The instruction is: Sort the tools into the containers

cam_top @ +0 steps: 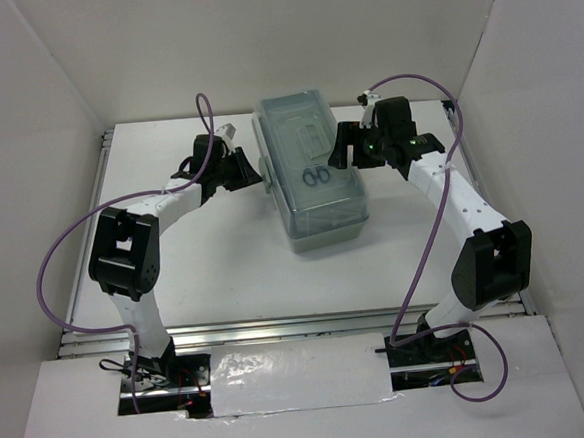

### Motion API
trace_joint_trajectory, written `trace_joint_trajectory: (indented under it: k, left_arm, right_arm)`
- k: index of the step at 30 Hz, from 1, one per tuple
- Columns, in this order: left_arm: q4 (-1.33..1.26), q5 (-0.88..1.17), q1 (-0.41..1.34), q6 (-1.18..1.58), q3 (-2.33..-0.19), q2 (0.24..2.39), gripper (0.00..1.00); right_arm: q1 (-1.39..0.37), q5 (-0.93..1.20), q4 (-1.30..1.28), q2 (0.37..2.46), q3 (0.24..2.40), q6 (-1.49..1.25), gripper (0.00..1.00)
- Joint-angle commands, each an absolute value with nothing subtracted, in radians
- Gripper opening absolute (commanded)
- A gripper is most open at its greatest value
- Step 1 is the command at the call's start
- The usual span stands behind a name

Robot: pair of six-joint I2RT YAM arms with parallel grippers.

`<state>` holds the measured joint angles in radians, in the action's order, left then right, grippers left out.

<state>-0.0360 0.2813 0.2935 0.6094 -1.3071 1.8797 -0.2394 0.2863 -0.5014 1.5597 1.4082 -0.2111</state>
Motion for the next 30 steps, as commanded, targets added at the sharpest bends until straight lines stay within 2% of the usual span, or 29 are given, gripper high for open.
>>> trace_joint_trajectory:
  k: [1,15,23,28,30]
  left_arm:
    - [-0.129,0.348,0.345,0.638,-1.335,1.882,0.36]
    - [-0.198,0.354,0.324,0.652,-1.22,1.694,0.35]
    - [-0.166,0.388,0.321,0.667,-1.269,1.742,0.34]
    - [-0.247,0.426,0.272,0.735,-1.189,1.698,0.34]
    - [-0.31,0.463,0.233,0.755,-1.122,1.672,0.3]
  right_arm:
    - [-0.318,0.379,-0.564,1.569,1.413,-0.18,0.81]
    - [-0.316,0.377,-0.574,1.575,1.437,-0.169,0.82]
    - [-0.331,0.37,-0.569,1.577,1.436,-0.163,0.82]
    - [-0.331,0.367,-0.569,1.58,1.447,-0.158,0.82]
    - [-0.328,0.368,-0.572,1.585,1.45,-0.158,0.82]
